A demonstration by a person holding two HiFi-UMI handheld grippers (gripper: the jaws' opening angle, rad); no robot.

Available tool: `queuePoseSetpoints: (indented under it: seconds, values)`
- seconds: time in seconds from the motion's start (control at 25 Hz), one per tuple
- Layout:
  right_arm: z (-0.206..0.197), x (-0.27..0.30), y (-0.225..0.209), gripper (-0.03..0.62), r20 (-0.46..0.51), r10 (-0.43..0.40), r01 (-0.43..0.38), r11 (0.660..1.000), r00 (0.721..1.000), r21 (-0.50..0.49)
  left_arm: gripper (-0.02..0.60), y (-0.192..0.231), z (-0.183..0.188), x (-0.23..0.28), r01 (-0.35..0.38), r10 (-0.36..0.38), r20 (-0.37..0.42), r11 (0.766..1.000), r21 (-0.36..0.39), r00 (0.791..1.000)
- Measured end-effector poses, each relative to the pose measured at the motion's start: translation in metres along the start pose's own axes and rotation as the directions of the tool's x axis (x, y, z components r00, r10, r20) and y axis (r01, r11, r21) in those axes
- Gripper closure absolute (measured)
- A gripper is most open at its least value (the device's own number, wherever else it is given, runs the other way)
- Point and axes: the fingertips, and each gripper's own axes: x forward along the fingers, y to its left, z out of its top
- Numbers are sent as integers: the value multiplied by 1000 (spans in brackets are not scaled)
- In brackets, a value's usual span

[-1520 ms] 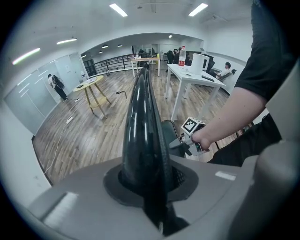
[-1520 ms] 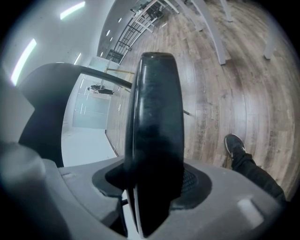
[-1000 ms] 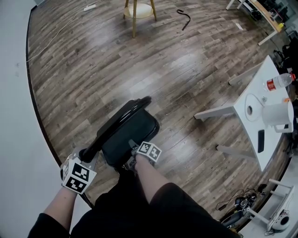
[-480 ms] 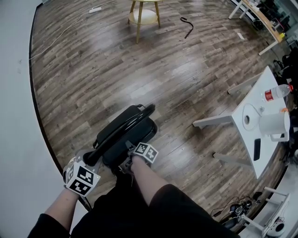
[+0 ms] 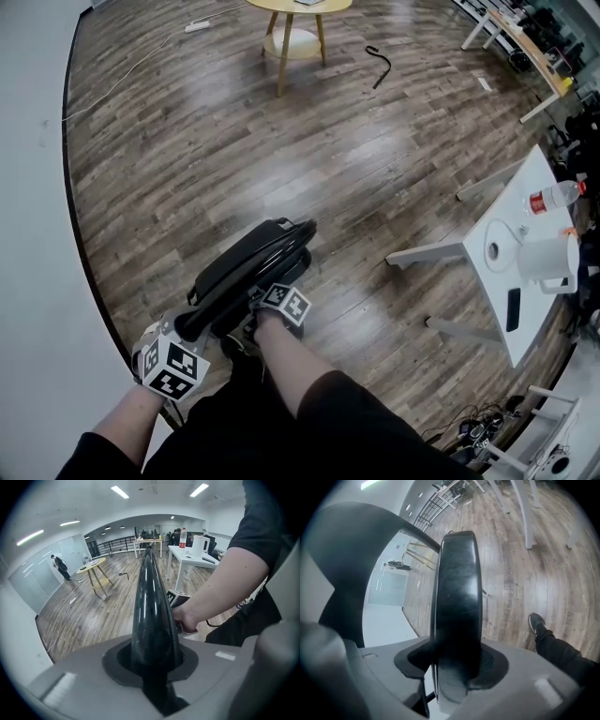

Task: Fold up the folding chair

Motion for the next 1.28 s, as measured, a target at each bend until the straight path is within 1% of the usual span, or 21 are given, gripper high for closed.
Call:
queuePoseSetpoints:
  seconds: [0.28,0.44,0.64,0.92,1.28]
  values:
    - [1,5,19,405,7,-3,3,1000,1000,-1,514,1,0,0,-10,10,5,1000,4,1000]
    - [4,7,23,408,24,-26,26,1000,999,-4,514,1,0,-1,-15,15,9,1000,2,1000]
    - [-1,6,39,411,-1,1,-1,1000,1000,10,514,0,0,-2,-19,19,12,1000,-6,1000]
    - [1,11,50,414,10,3,-3,1000,1000,3,514,1,0,-4,-24,24,16,1000,-7,1000]
    - [2,16,68,421,19,11,-11,1000,1000,3,515,8,1,-6,-28,29,25,999,-26,999]
